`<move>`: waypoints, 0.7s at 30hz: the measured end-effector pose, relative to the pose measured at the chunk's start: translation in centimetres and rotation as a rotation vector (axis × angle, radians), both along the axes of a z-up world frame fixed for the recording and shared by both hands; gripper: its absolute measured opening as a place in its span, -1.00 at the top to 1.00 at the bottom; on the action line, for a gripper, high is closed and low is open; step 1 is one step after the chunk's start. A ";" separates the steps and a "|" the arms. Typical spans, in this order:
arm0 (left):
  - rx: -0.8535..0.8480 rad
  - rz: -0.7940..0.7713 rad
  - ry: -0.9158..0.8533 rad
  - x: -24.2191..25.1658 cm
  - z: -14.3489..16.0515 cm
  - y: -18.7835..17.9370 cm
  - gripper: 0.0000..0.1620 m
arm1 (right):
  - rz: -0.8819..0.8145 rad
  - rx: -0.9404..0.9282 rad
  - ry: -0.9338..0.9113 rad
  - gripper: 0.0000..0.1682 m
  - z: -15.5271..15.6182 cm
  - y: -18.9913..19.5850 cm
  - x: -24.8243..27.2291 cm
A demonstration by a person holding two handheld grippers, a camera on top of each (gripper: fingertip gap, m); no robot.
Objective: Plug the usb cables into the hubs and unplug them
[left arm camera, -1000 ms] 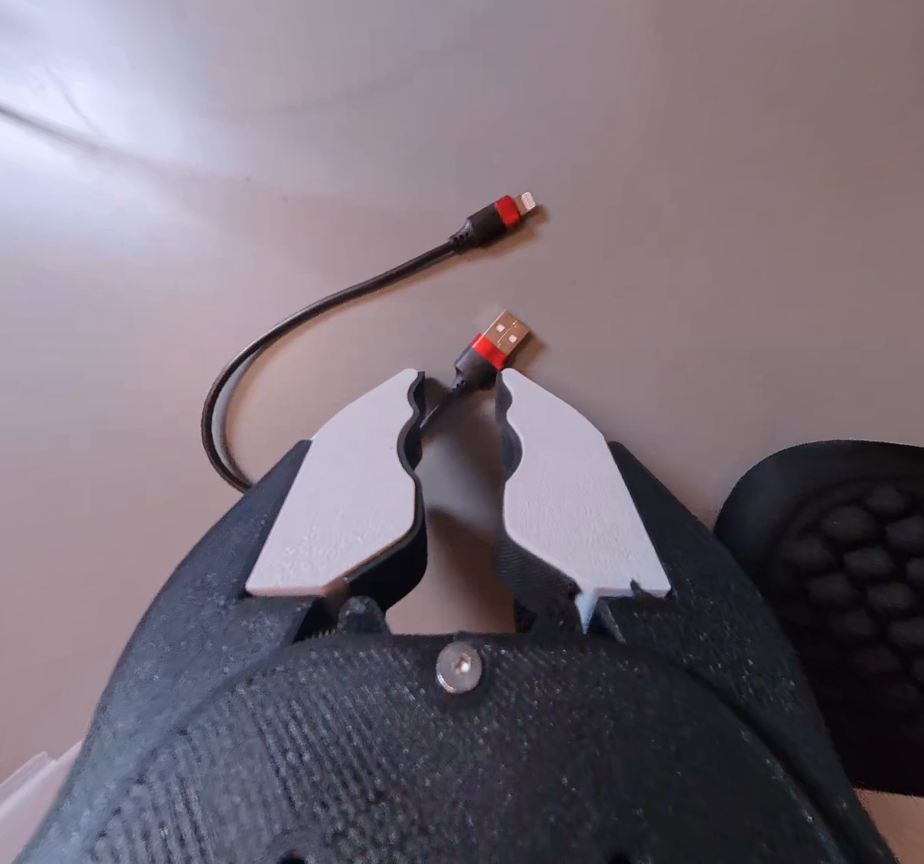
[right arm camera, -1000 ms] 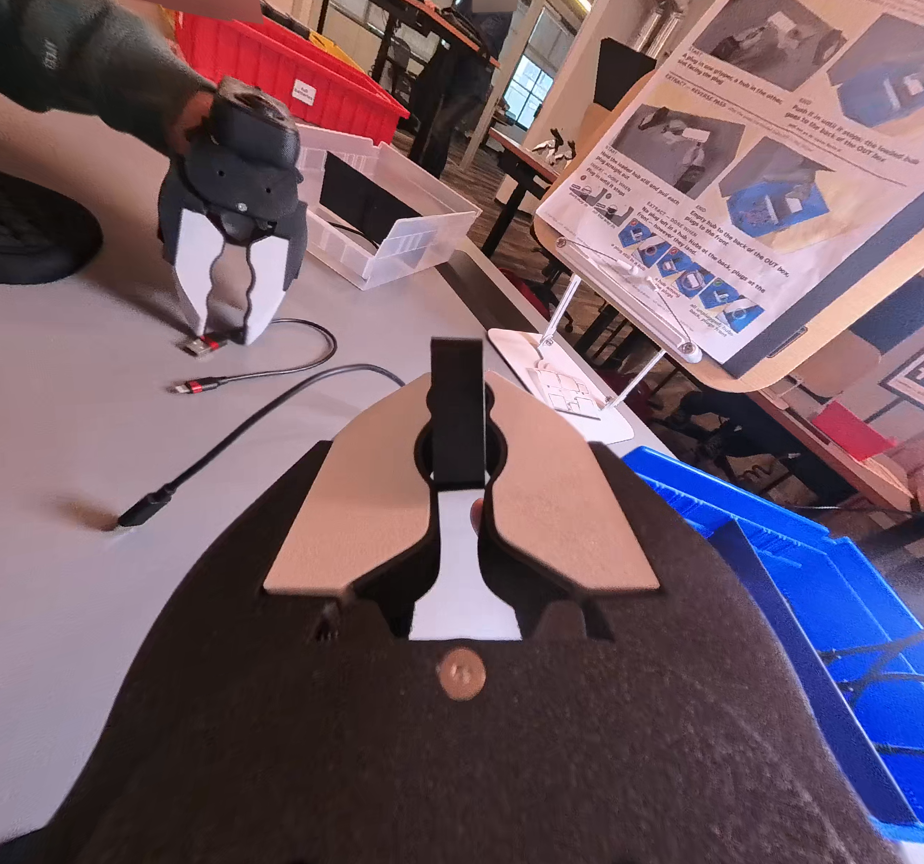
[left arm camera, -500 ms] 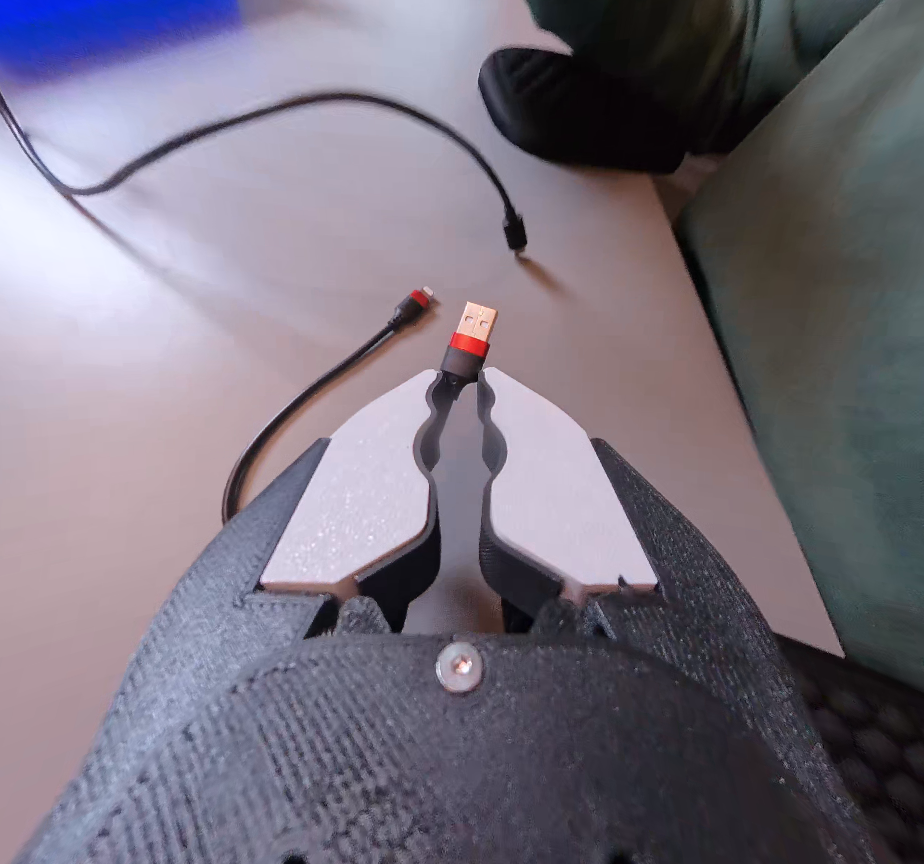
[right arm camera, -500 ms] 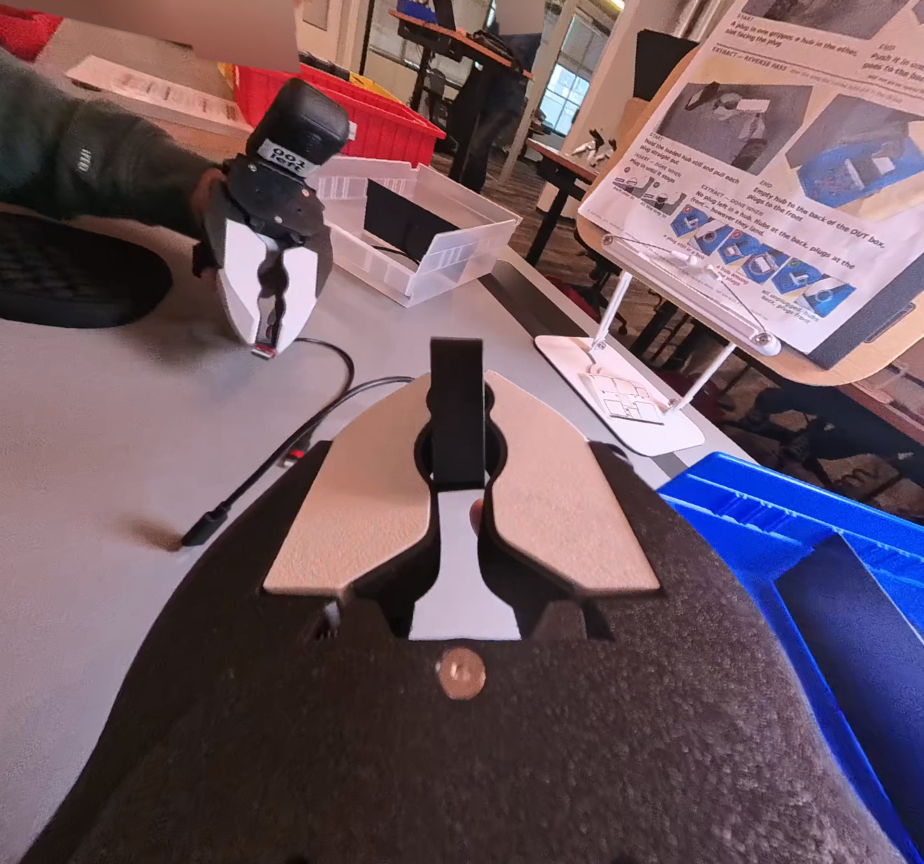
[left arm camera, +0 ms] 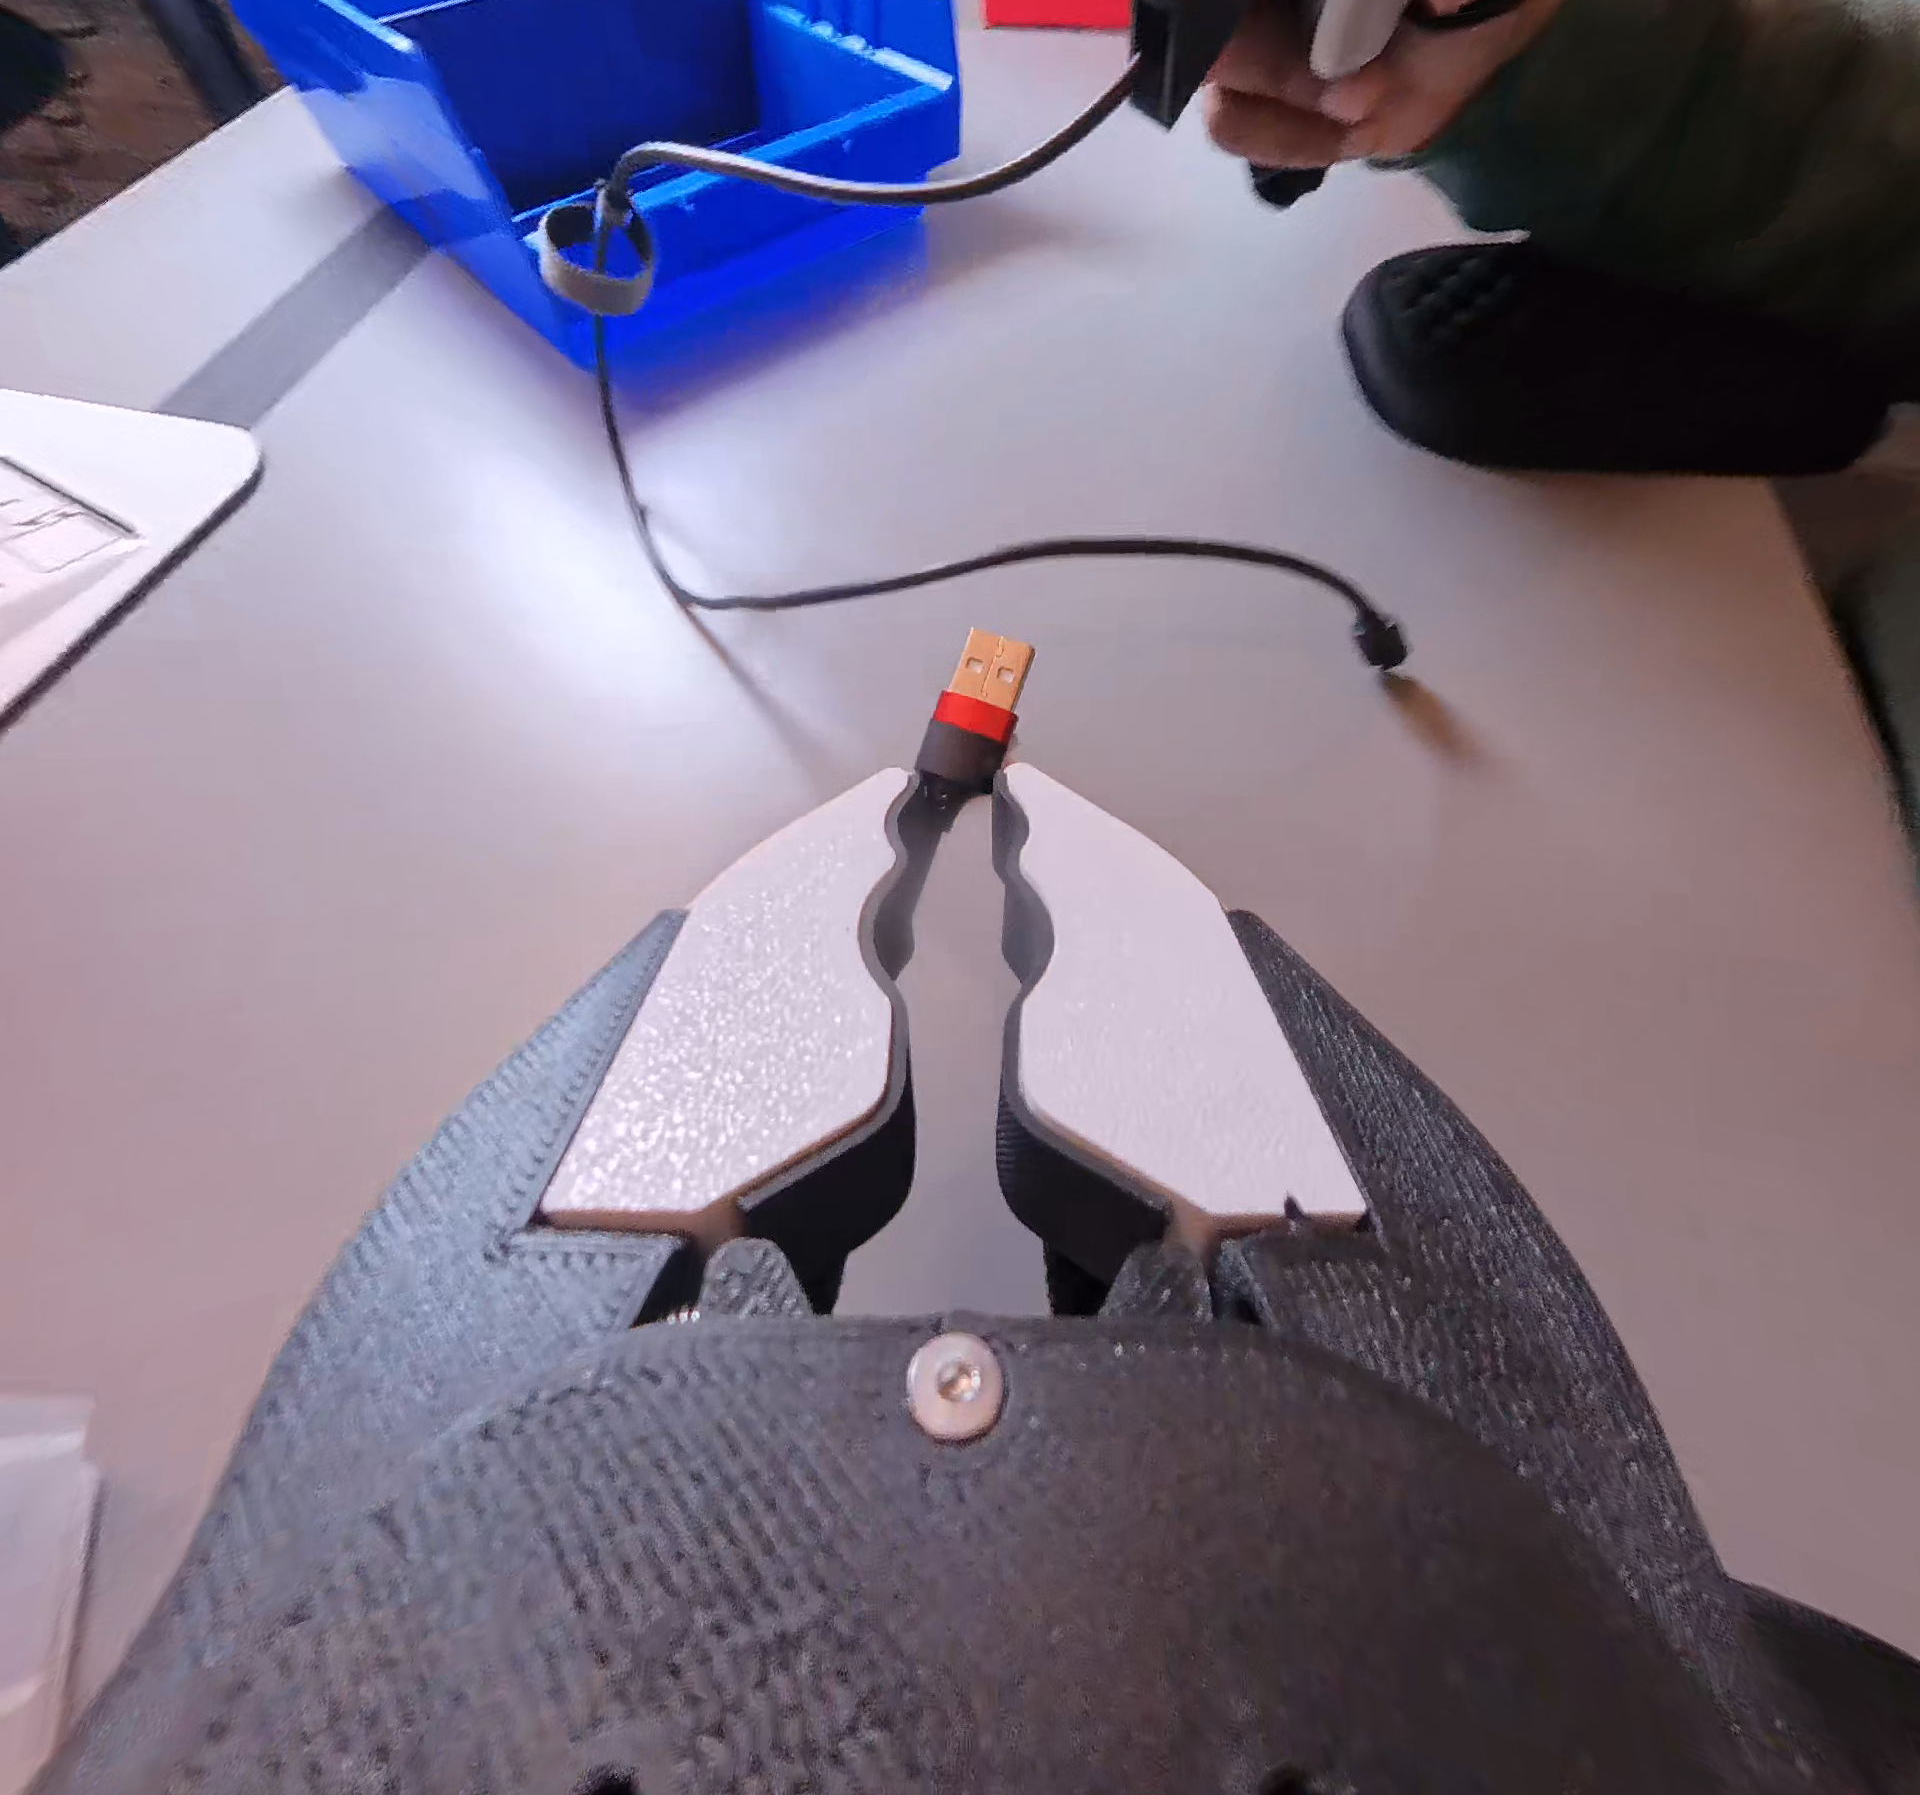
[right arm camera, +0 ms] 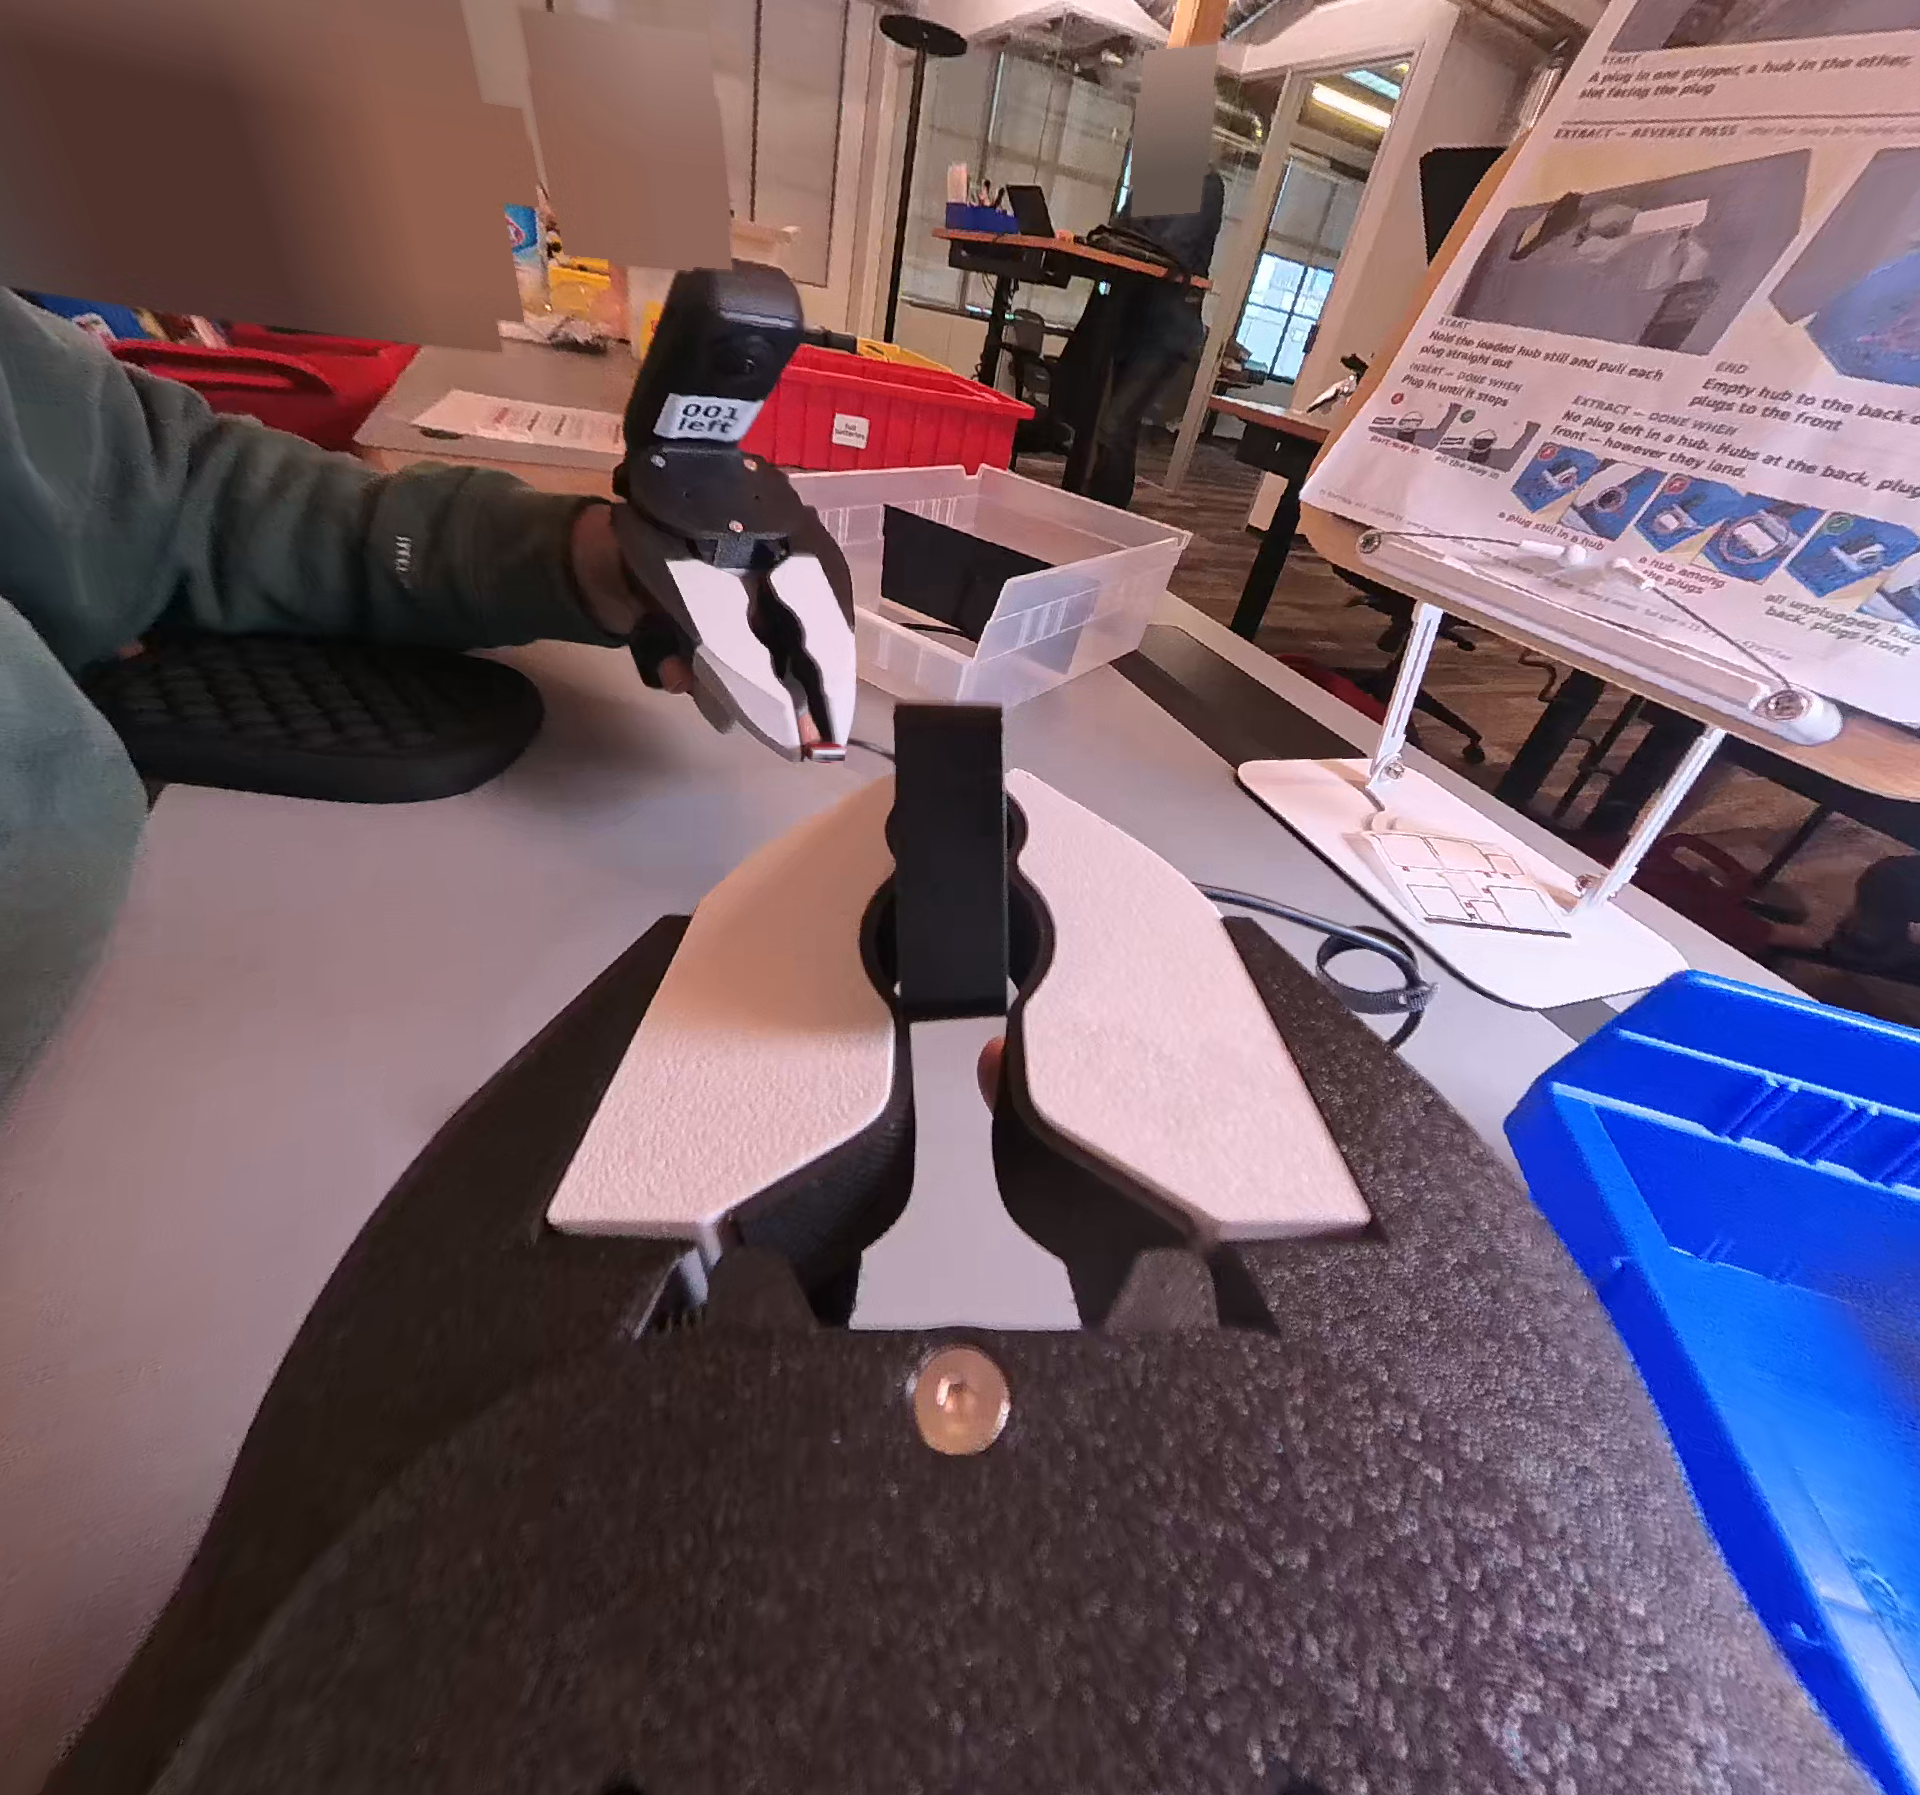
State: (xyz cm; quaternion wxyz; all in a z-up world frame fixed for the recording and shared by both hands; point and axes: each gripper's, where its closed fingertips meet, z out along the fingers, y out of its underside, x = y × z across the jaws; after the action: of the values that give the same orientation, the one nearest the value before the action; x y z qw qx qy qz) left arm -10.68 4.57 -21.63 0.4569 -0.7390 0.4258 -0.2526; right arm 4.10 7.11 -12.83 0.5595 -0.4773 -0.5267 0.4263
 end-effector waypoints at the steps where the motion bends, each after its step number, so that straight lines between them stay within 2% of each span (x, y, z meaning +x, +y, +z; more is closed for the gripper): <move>1: 0.009 0.013 0.041 -0.2 -0.4 0.0 0.85 | 0.001 0.004 -0.009 0.86 -0.2 0.0 -0.1; 6: 0.082 0.013 0.280 -0.4 -2.9 -0.8 0.85 | 0.041 0.046 -0.031 0.86 -0.8 -0.8 -0.5; 9: 0.065 -0.023 0.332 0.1 -4.0 -1.5 0.85 | 0.064 0.079 -0.040 0.86 -1.1 -1.4 -0.6; 21: -0.051 -0.052 0.089 0.7 -3.1 -1.8 0.85 | 0.032 0.141 -0.185 0.86 -3.9 -1.4 -1.6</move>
State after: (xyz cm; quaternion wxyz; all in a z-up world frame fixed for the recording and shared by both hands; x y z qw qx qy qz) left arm -9.94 2.74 -24.77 0.4117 -0.7497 0.4581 -0.2421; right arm 2.55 5.76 -16.76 0.5339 -0.4656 -0.6122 0.3513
